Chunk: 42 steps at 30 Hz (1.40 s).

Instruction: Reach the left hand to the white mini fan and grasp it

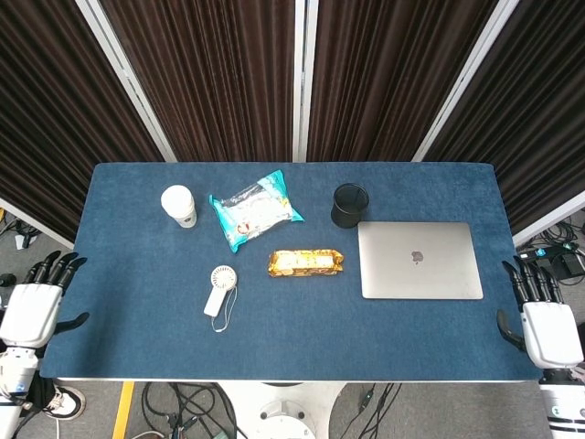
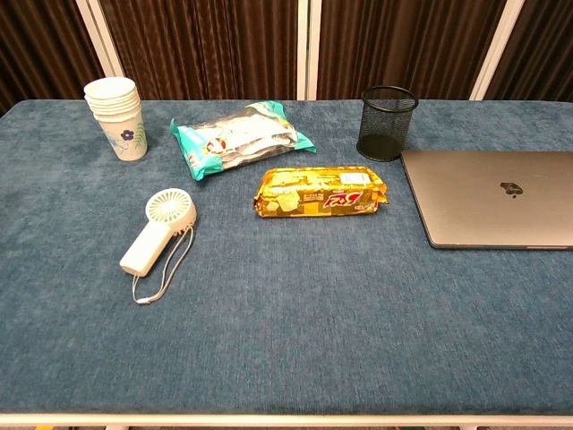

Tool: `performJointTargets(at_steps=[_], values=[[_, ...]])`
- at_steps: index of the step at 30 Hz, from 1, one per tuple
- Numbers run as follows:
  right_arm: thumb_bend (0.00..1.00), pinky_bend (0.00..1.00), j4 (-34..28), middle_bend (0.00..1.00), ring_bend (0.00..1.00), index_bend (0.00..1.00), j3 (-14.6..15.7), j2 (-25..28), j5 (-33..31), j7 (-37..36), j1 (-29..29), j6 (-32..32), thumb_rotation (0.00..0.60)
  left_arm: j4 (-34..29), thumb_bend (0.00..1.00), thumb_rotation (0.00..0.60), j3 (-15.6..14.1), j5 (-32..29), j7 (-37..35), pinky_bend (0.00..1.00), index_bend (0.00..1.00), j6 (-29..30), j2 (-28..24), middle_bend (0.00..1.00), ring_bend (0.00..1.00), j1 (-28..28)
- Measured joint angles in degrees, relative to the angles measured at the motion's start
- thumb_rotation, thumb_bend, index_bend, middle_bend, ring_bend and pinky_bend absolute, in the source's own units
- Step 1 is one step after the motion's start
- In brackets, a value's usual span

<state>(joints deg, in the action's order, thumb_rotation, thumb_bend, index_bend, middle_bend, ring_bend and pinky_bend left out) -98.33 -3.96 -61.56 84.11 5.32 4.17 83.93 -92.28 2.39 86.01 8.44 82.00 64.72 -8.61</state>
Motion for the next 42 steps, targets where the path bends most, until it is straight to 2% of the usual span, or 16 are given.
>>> performJointTargets(at_steps=[5,7,9,11,13,16,23,32,42], values=[[0.38,0.00,1.60,0.00,0.00,0.00,-0.15,-0.80,0.82,-0.98,-0.14,1.18,0.600,0.27,0.05,0.600,-1.33,2.14,-0.51,0.23,0.15,-0.74,0.67,0.13,0.07,-0.33],[0.38,0.00,2.00,0.00,0.00,0.00,-0.31,-0.98,0.97,-1.60,-0.18,1.56,0.600,0.47,0.05,0.600,-1.76,2.77,-1.25,0.28,0.15,-1.29,1.03,0.17,0.13,-0.61],[0.38,0.00,2.28,0.00,0.00,0.00,-0.39,-1.05,1.16,-2.11,-0.15,1.63,0.600,0.55,0.06,0.600,-2.13,3.67,-1.73,0.45,0.15,-1.77,1.38,0.32,0.30,-1.02],[0.38,0.00,2.72,0.00,0.00,0.00,-0.42,-1.13,1.31,-2.37,-0.07,1.59,0.600,0.54,0.10,0.600,-2.41,4.43,-1.59,0.66,0.15,-2.49,1.67,0.60,0.59,-1.52],[0.38,0.00,3.01,0.00,0.00,0.00,-0.35,-1.16,1.24,-2.67,-0.02,1.27,0.600,0.10,0.16,0.600,-2.69,4.32,-1.08,0.76,0.15,-3.85,1.64,0.75,0.74,-2.01],[0.38,0.00,3.27,0.00,0.00,0.00,-0.28,-1.06,0.79,-3.18,0.02,0.78,0.600,-1.44,0.27,0.600,-3.25,3.85,0.47,0.83,0.15,-7.34,1.41,0.86,0.85,-3.19],[0.38,0.00,3.56,0.00,0.00,0.00,-0.27,-0.98,0.33,-3.47,0.25,-0.06,0.600,-5.83,0.43,0.600,-4.50,3.45,7.74,0.85,0.15,-14.37,1.73,0.91,0.88,-6.75],[0.38,0.00,3.49,0.00,0.00,0.00,-0.35,-1.10,-0.24,-3.09,0.69,-0.99,0.600,-9.11,0.46,0.600,-4.62,0.61,15.07,0.85,0.15,-21.30,4.14,0.91,0.88,-10.89],[0.38,0.00,4.09,0.00,0.00,0.00,-0.26,-1.18,-1.15,-3.15,0.92,-2.07,0.600,-9.47,0.46,0.600,-3.12,-4.47,19.87,0.85,0.15,-23.19,7.73,0.91,0.88,-13.20]])
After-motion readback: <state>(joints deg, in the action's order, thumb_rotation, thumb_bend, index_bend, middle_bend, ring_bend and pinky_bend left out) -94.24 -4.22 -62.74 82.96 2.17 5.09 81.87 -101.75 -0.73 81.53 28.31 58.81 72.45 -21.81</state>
